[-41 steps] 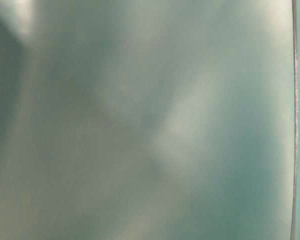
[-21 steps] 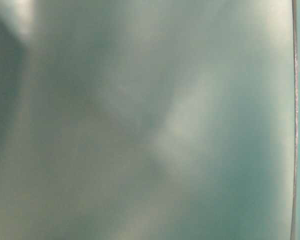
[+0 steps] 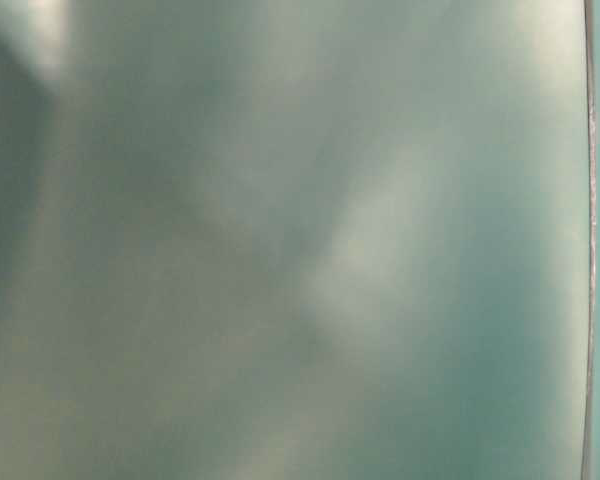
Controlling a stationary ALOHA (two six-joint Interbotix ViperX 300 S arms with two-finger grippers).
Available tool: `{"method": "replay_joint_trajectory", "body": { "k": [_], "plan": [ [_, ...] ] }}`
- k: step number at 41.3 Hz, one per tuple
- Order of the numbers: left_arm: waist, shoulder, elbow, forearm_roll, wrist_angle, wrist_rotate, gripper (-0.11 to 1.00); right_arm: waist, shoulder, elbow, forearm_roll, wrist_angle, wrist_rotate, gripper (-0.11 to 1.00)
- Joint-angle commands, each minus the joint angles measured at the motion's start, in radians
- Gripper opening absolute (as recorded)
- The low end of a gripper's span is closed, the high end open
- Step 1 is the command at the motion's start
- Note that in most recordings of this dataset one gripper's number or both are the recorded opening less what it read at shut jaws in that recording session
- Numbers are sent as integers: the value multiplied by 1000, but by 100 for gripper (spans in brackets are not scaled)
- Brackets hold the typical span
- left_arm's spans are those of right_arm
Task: Scoop the yellow hexagonal prism block from the bowl with a spoon using the right arm.
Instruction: 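Close the right gripper on the red spoon handle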
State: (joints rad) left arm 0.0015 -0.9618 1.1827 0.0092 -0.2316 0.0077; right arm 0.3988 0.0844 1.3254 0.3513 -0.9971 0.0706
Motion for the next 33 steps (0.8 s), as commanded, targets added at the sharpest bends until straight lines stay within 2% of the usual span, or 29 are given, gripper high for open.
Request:
{"method": "replay_joint_trajectory", "body": {
  "k": [1,20,26,33],
  "plan": [
    [0,9,-25,3,-11,2,0,5,-3,-8,2,-11,2,52],
    [0,9,-25,3,-11,2,0,5,-2,-8,2,-28,2,51],
    [0,9,-25,2,-11,2,0,5,-2,-9,2,-37,2,43],
    [2,9,-25,3,-11,2,0,3,-2,-11,2,-34,2,29]
  ]
}}
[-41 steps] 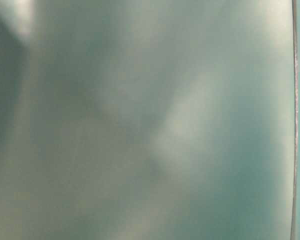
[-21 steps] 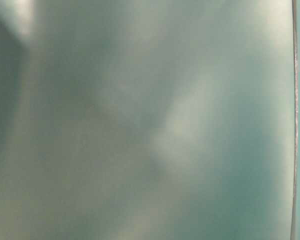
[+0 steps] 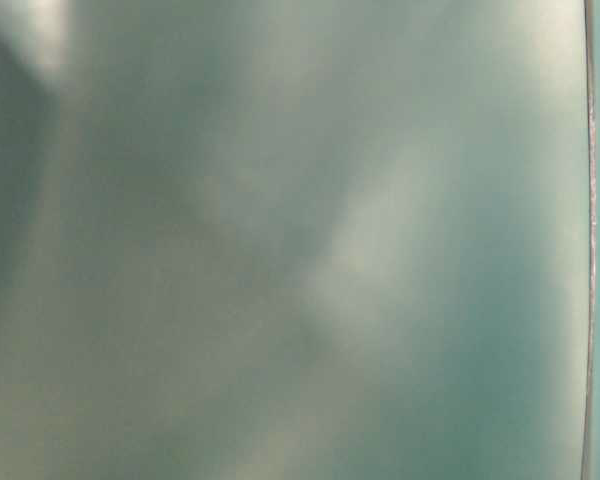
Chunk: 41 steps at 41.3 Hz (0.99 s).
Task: Scoop the yellow hexagonal prism block from the bowl with a spoon using the right arm.
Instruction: 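Close the right gripper on the red spoon handle, then lift the red spoon off the dish with the right gripper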
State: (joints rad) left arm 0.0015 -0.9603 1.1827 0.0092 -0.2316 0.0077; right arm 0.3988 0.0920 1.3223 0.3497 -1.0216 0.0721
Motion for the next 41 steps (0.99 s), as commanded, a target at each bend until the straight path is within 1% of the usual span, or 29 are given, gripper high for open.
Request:
{"method": "replay_joint_trajectory", "body": {
  "k": [1,4,11,21,27,35,41],
  "plan": [
    [2,8,-25,3,-11,2,0,5,-9,-8,3,-9,0,27],
    [0,8,-25,3,-11,2,0,5,-9,-9,9,-9,0,25],
    [2,8,-25,5,-11,2,0,5,-15,-20,20,-9,0,25],
    [0,11,-25,5,-5,2,0,5,-86,-28,20,21,-3,25],
    [2,8,-26,5,-6,2,0,3,-164,-29,20,67,-6,25],
    [0,9,-26,5,-9,0,0,3,-296,-34,20,166,-15,25],
    [0,9,-26,5,-9,0,0,-14,-405,-34,18,230,-26,25]
  ]
}}
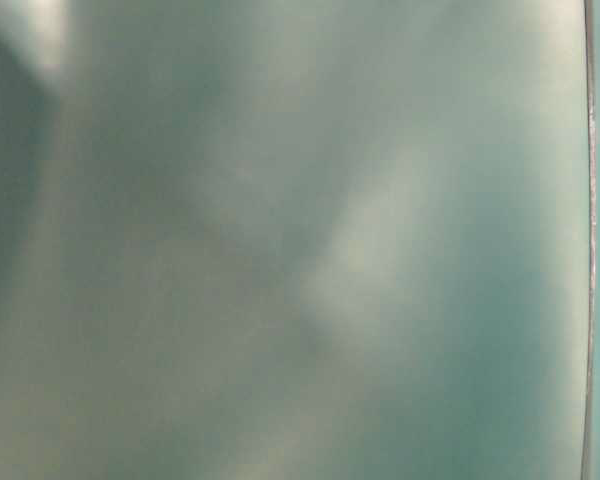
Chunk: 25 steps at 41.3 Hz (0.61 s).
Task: Scoop the yellow hexagonal prism block from the bowl with a spoon using the right arm.
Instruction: 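Lift the red spoon off the dish with the right gripper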
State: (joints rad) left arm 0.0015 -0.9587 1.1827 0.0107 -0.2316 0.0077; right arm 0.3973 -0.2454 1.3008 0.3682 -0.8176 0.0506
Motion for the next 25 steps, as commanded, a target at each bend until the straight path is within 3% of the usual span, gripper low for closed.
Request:
{"method": "replay_joint_trajectory", "body": {
  "k": [1,9,16,25],
  "plan": [
    [0,8,-26,3,-9,0,0,-15,-81,-12,0,35,-8,25],
    [0,8,-26,3,-9,0,0,-57,-219,-29,0,147,-95,25],
    [0,8,-26,3,-11,0,0,-107,-334,-78,0,344,-169,25],
    [2,8,-26,3,-11,-2,0,-163,-382,-144,-2,520,-179,25]
  ]
}}
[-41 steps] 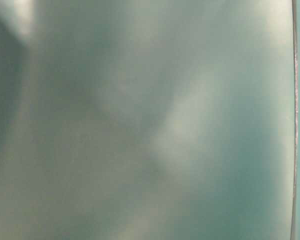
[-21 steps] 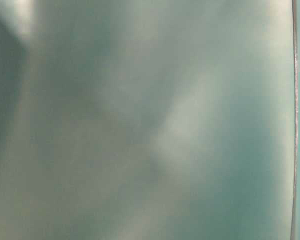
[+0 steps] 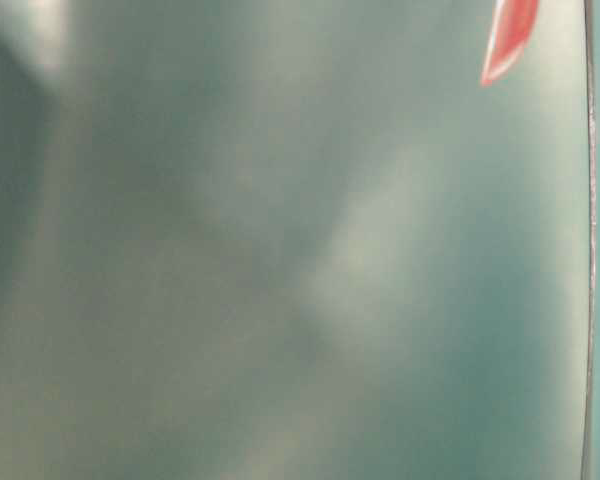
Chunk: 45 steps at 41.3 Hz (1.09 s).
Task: Scoop the yellow hexagonal prism block from the bowl with a spoon using the right arm.
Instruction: 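Lift the red spoon off the dish with the right gripper, then lower the spoon bowl into the white bowl beside the yellow block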
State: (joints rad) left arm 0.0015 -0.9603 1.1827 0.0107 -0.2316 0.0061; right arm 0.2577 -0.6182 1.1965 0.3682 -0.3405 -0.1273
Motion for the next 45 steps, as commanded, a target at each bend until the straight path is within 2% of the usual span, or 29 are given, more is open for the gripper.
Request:
{"method": "replay_joint_trajectory", "body": {
  "k": [1,12,30,45],
  "plan": [
    [2,9,-26,3,-11,0,0,-28,-8,-44,-2,52,-2,25],
    [0,9,-25,3,-15,-12,0,-84,29,-97,-5,176,-3,25],
    [0,9,-23,2,-21,-12,0,-196,121,-198,-6,304,-3,25],
    [0,20,-21,3,-29,-14,0,-308,235,-322,-8,439,-5,25]
  ]
}}
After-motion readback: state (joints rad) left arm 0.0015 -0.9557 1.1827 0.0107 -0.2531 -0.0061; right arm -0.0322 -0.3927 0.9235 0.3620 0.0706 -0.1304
